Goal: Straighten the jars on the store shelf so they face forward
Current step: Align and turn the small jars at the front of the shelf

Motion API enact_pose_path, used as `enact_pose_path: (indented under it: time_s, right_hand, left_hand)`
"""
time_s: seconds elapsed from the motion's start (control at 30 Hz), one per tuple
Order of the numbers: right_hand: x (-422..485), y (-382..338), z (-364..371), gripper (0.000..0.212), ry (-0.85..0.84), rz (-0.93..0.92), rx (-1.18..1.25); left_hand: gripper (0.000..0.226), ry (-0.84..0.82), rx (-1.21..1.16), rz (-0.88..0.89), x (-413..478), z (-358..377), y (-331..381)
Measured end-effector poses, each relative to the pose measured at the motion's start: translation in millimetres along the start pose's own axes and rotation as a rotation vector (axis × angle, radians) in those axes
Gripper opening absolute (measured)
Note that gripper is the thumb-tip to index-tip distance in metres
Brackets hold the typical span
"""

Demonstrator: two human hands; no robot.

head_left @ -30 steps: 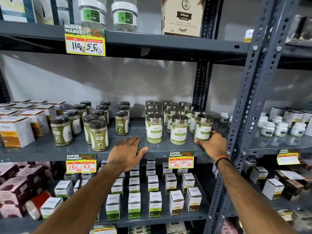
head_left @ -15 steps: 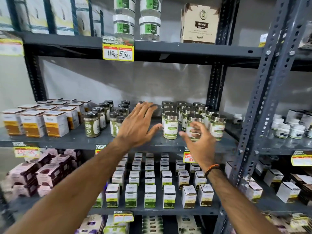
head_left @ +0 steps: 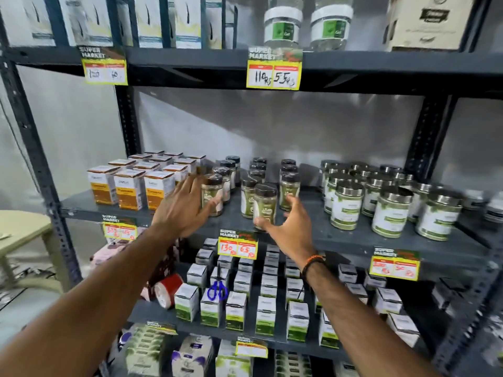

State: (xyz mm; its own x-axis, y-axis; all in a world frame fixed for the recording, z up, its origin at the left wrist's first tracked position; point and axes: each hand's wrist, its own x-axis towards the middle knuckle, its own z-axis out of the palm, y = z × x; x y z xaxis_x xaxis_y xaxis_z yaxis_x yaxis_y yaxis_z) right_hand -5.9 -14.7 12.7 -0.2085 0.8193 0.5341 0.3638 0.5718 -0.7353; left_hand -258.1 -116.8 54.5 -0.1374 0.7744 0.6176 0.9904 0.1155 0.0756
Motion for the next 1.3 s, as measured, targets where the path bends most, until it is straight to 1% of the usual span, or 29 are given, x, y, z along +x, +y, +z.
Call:
enact_pose_path:
  time_s: [0.07, 0.1, 0.23, 0.27, 0.33, 0.43, 0.57, 0.7, 0.8, 0.9, 1.0, 1.2, 1.3]
  right_hand:
    - [3, 2, 9, 0.108, -0.019, 0.026, -0.004]
    - [5, 3, 14, 0.104, -0.023, 0.026, -0.011]
    - [12, 3, 24, 0.070, -0.011, -0.006, -0.046]
    - [14, 2, 25, 0.064, -0.011, -0.007, -0.057]
    - [18, 3, 25, 0.059, -0.009, 0.001, -0.072]
    - [23, 8, 19, 0.060, 0.014, 0.026, -0.099]
    - [34, 18, 8, 0.066, 0.044, 0.067, -0.156]
    - [42, 21, 0, 0.066, 0.020, 0.077, -0.188]
    - [41, 24, -4, 0.070, -0.030, 0.084, -0.213]
    - [41, 28, -7, 0.065, -0.046, 0.093, -0.243]
    - [43, 28, -8, 0.063, -0.029, 0.099, -0.240]
    - [49, 30, -10, 0.059, -0.094, 0.143, -0.248]
    - [50, 31, -11, 0.056, -0.079, 0.154, -0.252]
  left_hand:
    - [0.074, -0.061, 0.015, -0.037, -2, 14, -17]
    - [0.077, -0.086, 0.015, -0.050, -3, 22, -25]
    - [0.085, -0.150, 0.010, -0.075, -3, 45, -44]
    - [0.088, -0.172, 0.007, -0.089, -3, 49, -47]
    - [0.090, -0.213, 0.012, -0.115, -2, 57, -51]
    - [0.088, -0.260, 0.051, -0.118, -1, 63, -56]
    - [0.089, -0.269, 0.055, -0.098, 0, 66, -59]
    - [0.089, -0.254, 0.049, -0.093, -1, 67, -59]
    - [0.088, -0.257, 0.035, -0.087, -2, 67, -59]
    - [0.088, -0.258, 0.028, -0.071, -4, 66, -59]
    - [0.086, -0.255, 0.022, -0.054, -5, 64, -59]
    - [0.075, -0.263, 0.041, -0.045, -7, 67, -61]
    - [0.073, -0.265, 0.038, -0.044, -7, 67, -61]
